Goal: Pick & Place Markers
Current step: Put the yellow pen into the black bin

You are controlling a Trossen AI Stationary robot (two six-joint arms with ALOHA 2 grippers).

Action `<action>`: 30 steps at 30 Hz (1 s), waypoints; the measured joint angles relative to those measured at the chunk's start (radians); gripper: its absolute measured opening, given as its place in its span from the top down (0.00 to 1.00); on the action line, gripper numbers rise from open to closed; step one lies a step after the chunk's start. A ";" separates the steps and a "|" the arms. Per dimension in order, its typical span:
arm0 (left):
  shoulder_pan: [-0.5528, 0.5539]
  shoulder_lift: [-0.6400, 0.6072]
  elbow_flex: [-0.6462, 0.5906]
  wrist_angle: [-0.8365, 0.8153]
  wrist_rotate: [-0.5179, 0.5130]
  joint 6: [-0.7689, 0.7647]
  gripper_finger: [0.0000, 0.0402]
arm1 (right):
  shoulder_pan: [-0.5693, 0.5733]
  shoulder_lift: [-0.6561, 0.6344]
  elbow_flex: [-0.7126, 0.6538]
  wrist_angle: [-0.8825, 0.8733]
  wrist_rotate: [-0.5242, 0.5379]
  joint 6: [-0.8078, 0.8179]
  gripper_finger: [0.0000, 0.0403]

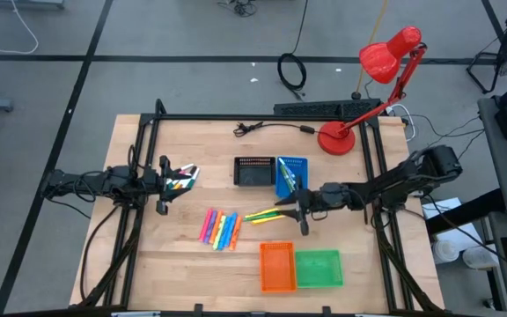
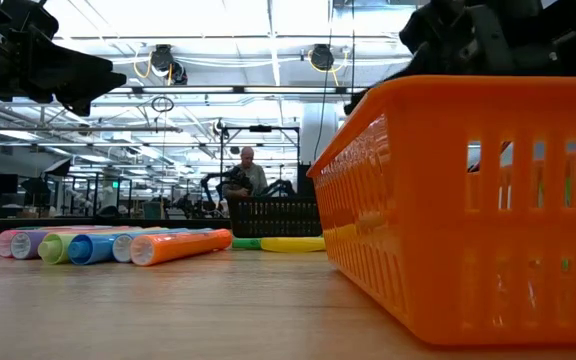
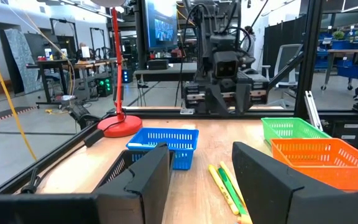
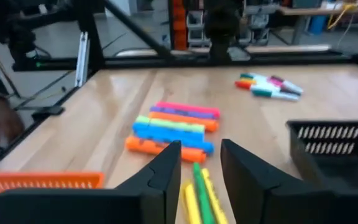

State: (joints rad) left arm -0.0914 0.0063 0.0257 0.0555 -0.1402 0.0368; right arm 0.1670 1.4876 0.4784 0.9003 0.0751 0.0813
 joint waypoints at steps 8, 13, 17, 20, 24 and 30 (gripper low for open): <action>0.000 0.000 0.000 0.000 0.000 0.000 0.55 | -0.003 -0.066 0.001 -0.008 0.002 -0.006 0.75; 0.000 0.000 0.000 0.000 0.000 0.000 0.55 | 0.072 -0.078 0.016 -0.152 0.062 -0.039 0.76; 0.000 0.000 0.000 0.000 0.000 0.000 0.55 | 0.129 -0.030 0.143 -0.415 0.171 -0.042 0.73; 0.000 0.000 0.000 0.000 0.000 0.000 0.55 | 0.143 0.028 0.239 -0.586 0.188 -0.025 0.69; 0.000 0.000 0.000 0.000 0.000 0.000 0.55 | 0.129 0.086 0.269 -0.643 0.189 -0.034 0.67; 0.000 0.000 0.000 0.000 0.000 0.000 0.55 | 0.094 0.132 0.267 -0.694 0.185 -0.029 0.70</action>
State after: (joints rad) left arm -0.0914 0.0063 0.0257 0.0552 -0.1399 0.0367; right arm 0.2614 1.6199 0.7456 0.2066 0.2600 0.0525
